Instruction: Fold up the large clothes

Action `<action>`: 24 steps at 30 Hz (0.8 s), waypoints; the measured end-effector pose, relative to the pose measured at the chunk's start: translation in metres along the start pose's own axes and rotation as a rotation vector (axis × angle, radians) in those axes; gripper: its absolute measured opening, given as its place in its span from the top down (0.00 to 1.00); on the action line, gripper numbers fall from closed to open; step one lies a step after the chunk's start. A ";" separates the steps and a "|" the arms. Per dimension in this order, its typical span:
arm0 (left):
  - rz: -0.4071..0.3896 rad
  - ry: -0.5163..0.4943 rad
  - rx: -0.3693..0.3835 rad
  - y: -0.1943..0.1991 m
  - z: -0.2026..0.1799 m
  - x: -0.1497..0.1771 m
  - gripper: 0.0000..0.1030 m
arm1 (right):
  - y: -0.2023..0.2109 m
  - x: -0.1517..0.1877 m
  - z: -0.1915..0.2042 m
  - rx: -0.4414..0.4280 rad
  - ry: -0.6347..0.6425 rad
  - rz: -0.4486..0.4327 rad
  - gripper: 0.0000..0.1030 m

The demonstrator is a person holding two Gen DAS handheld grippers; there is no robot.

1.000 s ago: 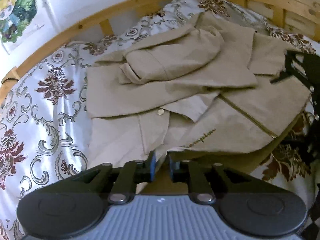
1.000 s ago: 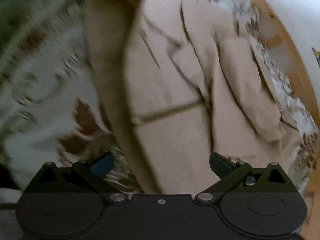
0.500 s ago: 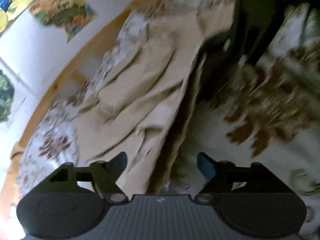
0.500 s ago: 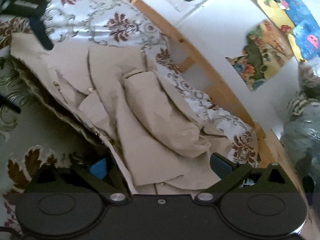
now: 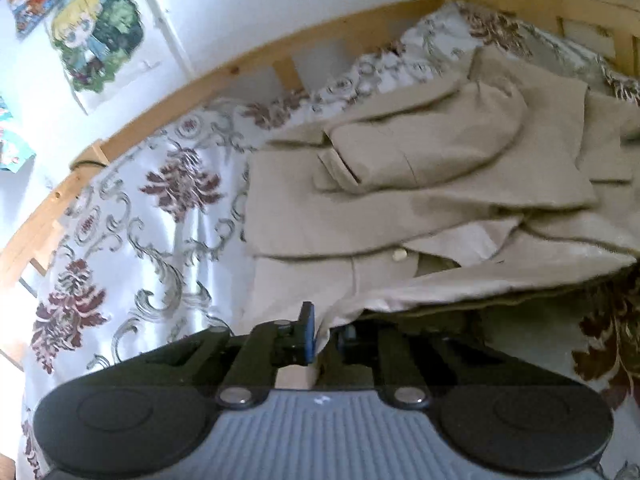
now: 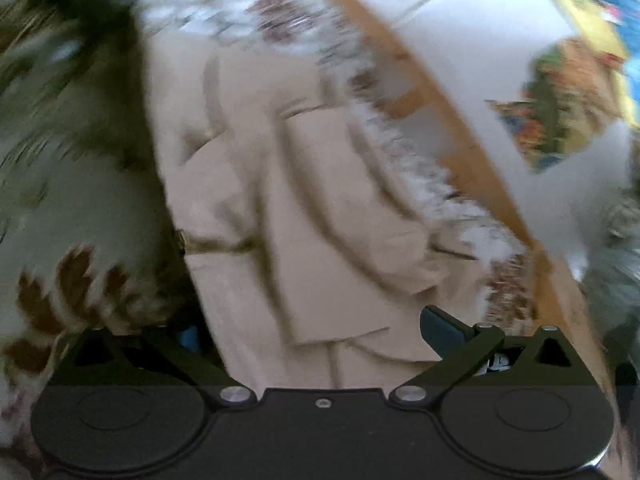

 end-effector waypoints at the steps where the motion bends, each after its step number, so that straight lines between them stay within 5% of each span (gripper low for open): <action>1: -0.014 0.002 -0.008 0.001 0.002 -0.002 0.90 | -0.006 0.005 0.007 -0.017 0.038 0.046 0.13; 3: -0.006 0.014 -0.005 0.003 0.005 -0.003 0.90 | -0.015 0.017 0.012 -0.041 0.075 0.133 0.40; 5: 0.037 0.018 -0.002 -0.003 0.006 0.001 0.87 | -0.014 0.023 0.003 -0.018 0.079 0.164 0.56; 10: 0.142 -0.061 -0.079 -0.016 0.006 0.018 0.66 | 0.010 0.048 -0.044 0.084 -0.002 0.172 0.52; 14: 0.217 0.062 -0.116 -0.022 0.030 0.023 0.54 | 0.014 0.094 -0.075 0.086 -0.230 0.244 0.49; 17: 0.249 0.132 -0.104 -0.024 0.039 0.028 0.48 | 0.018 0.121 -0.081 0.051 -0.460 0.232 0.74; 18: 0.254 0.137 -0.100 -0.024 0.039 0.028 0.49 | 0.019 0.127 -0.079 0.068 -0.457 0.237 0.79; 20: 0.233 0.138 -0.079 -0.019 0.037 0.026 0.68 | 0.023 0.129 -0.081 0.090 -0.478 0.213 0.85; 21: 0.209 0.147 -0.052 -0.015 0.034 0.023 0.87 | 0.026 0.127 -0.082 0.104 -0.483 0.196 0.87; 24: 0.123 0.134 -0.057 0.005 0.033 0.011 0.92 | 0.036 0.119 -0.090 0.156 -0.472 0.143 0.92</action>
Point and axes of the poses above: each gripper's, at about its wrist camera, not at the fingertips, and y roughly against the way its jaws point, z to its left, x to its underside, the point moved 8 cm from there along -y, roughly the way its jaws point, and after that the axes turned 8 degrees about -z, right-handed, at the moved point
